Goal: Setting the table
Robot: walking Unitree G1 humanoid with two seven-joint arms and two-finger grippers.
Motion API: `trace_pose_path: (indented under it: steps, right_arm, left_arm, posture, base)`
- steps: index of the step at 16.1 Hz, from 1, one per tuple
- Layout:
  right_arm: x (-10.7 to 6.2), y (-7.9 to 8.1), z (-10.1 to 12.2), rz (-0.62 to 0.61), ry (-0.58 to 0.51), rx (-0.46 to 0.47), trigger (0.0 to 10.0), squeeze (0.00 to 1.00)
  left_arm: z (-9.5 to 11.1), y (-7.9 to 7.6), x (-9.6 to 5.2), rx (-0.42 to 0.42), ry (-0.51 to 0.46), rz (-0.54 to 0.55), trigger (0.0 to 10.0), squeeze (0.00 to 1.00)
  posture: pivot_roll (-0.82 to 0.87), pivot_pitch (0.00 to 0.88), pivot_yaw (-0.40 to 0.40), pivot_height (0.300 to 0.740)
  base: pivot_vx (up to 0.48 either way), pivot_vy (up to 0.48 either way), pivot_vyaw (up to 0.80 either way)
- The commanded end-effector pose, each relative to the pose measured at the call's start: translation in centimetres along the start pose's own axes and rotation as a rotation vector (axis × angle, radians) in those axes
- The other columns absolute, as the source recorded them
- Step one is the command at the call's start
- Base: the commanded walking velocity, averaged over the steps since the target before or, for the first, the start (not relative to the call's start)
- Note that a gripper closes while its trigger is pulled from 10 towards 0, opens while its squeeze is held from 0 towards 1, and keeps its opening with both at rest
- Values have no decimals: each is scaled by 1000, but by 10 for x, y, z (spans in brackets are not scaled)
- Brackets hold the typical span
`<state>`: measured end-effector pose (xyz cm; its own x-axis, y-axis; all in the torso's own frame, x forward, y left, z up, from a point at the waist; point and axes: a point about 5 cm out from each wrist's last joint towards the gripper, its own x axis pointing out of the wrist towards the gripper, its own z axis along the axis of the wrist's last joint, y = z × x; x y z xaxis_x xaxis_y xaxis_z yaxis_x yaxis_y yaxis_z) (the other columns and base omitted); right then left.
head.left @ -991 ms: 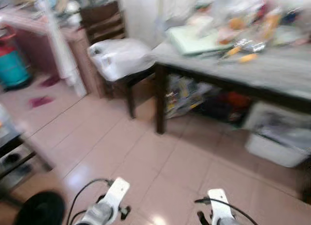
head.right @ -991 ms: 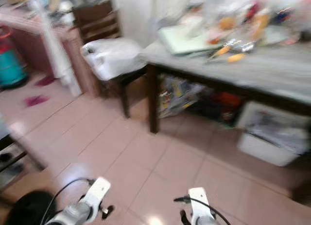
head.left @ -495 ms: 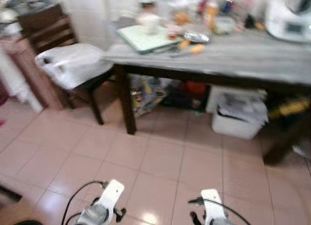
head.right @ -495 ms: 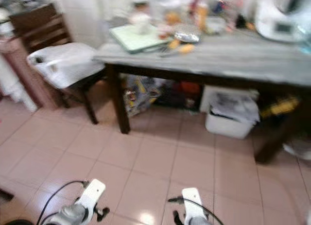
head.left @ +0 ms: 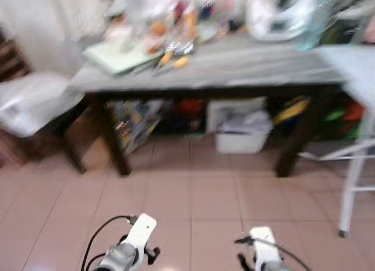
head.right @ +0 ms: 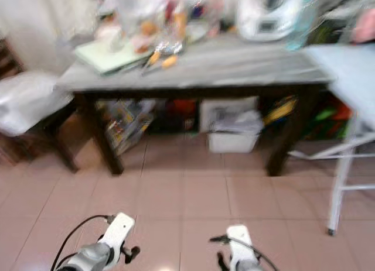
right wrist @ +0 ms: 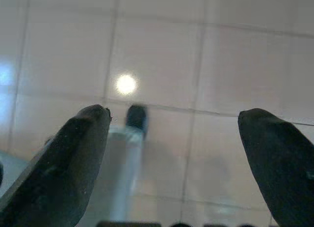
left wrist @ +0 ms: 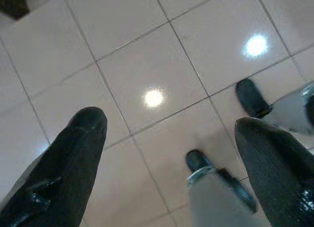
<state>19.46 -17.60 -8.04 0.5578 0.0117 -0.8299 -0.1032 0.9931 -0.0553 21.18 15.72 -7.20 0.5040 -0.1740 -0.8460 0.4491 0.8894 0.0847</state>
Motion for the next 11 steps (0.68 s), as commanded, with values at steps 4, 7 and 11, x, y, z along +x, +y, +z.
trace_pose_path:
  steps: [4, 7, 11]
  right_arm:
    - [0, 7, -7, 15, 27, 20, 10000, 0]
    - [0, 7, -7, 13, 18, 11, 10000, 0]
    - [0, 6, -7, 14, 18, 0, 10000, 0]
  left_arm:
    - [-3, 4, -1, 20, 18, 13, 10000, 0]
    - [-3, 4, -1, 34, 23, 9, 10000, 0]
    - [-3, 4, -1, 32, 16, 8, 10000, 0]
  posture:
    - [-99, 0, 52, 740]
    - [-100, 0, 51, 740]
    - [-99, 0, 50, 740]
  base:
    - [0, 0, -781]
    - [0, 0, -413]
    - [0, 0, 0]
